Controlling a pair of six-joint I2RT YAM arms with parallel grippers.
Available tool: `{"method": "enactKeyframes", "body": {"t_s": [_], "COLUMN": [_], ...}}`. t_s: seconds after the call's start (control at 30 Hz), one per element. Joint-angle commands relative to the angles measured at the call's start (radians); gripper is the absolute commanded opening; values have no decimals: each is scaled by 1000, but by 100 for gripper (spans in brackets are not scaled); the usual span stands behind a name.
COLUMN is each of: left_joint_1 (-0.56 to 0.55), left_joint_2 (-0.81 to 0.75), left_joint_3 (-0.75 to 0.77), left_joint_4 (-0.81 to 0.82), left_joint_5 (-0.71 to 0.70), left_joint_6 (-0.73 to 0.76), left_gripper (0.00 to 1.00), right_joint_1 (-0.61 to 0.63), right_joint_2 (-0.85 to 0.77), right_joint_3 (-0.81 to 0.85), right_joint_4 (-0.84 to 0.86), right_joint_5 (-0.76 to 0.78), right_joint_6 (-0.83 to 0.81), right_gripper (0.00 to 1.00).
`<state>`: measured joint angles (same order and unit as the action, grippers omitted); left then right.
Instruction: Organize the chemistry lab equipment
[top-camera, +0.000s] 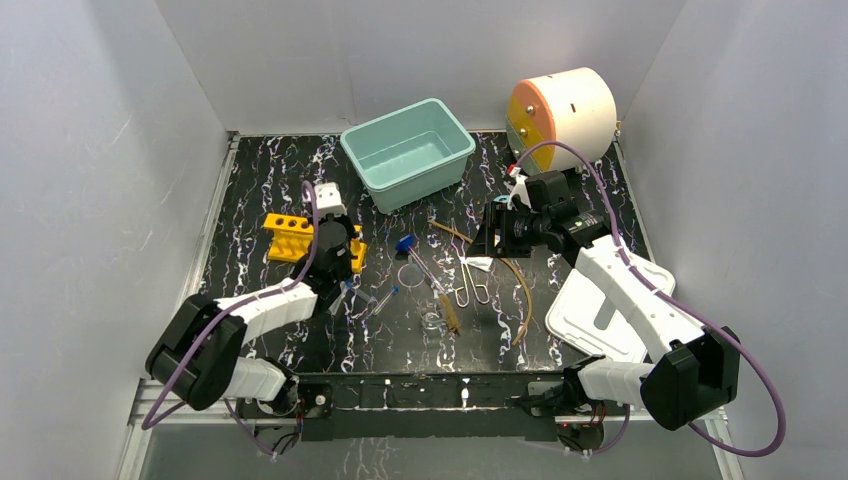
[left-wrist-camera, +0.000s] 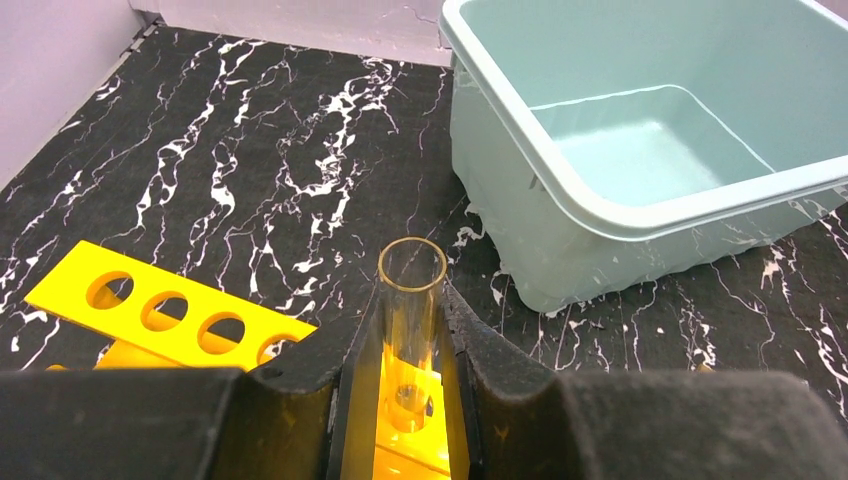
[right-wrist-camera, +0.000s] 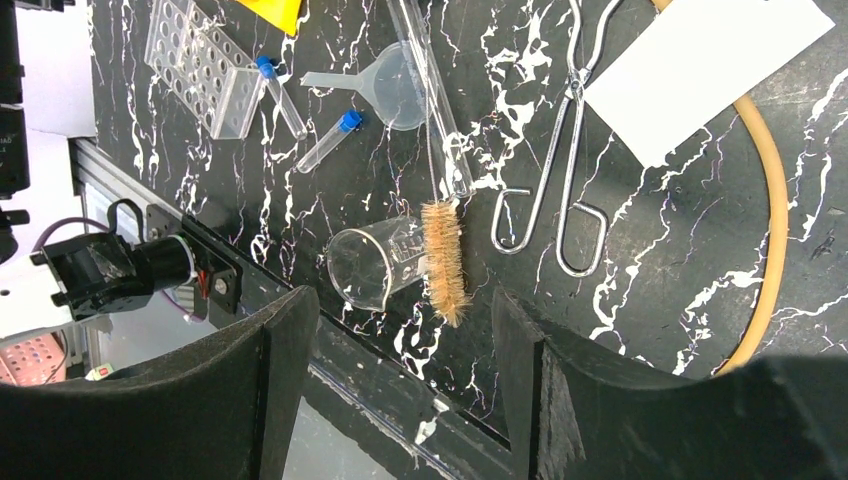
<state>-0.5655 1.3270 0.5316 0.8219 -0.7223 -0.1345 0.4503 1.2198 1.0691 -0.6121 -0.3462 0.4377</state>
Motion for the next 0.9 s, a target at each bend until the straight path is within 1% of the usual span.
{"method": "enactKeyframes", "body": {"t_s": [0.0,0.23,0.33,0.4,0.43,0.57,0.6,0.67,0.7,0.73,0.83,0.87], "left_joint_1": [8,19,29,33,33,33,33,33,33,33,33,33], "left_joint_2": [44,144,181,195,196,152,135,98,78,58,-8,-27], "left_joint_3": [11,27,30,31,31,30,32,42,59,79,141,166], "left_joint_4": [157,285,322,346,351,349,346,308,260,209,8,-81], "left_joint_5": [-31,-35,-28,-32,-35,-49,-52,-57,-60,-66,-63,-55], "left_joint_6": [54,158,152,153,155,151,151,149,143,141,61,31], "left_gripper": [14,14,14,18,22,47,56,66,73,77,86,88], "right_joint_1": [2,1,1,1,1,1,1,2,1,1,-1,1], "right_joint_2": [-23,4,17,25,27,38,39,36,34,32,22,19], "right_joint_3": [24,57,73,81,84,89,88,83,79,76,66,61], "right_joint_4": [-5,-19,-32,-41,-44,-41,-37,-25,-18,-10,25,37], "right_joint_5": [-1,6,8,13,14,10,7,1,-2,-5,-19,-24], "right_joint_6": [-10,-27,-41,-48,-51,-54,-55,-51,-48,-45,-33,-28], "right_gripper": [73,73,73,73,73,73,73,73,73,73,74,74]}}
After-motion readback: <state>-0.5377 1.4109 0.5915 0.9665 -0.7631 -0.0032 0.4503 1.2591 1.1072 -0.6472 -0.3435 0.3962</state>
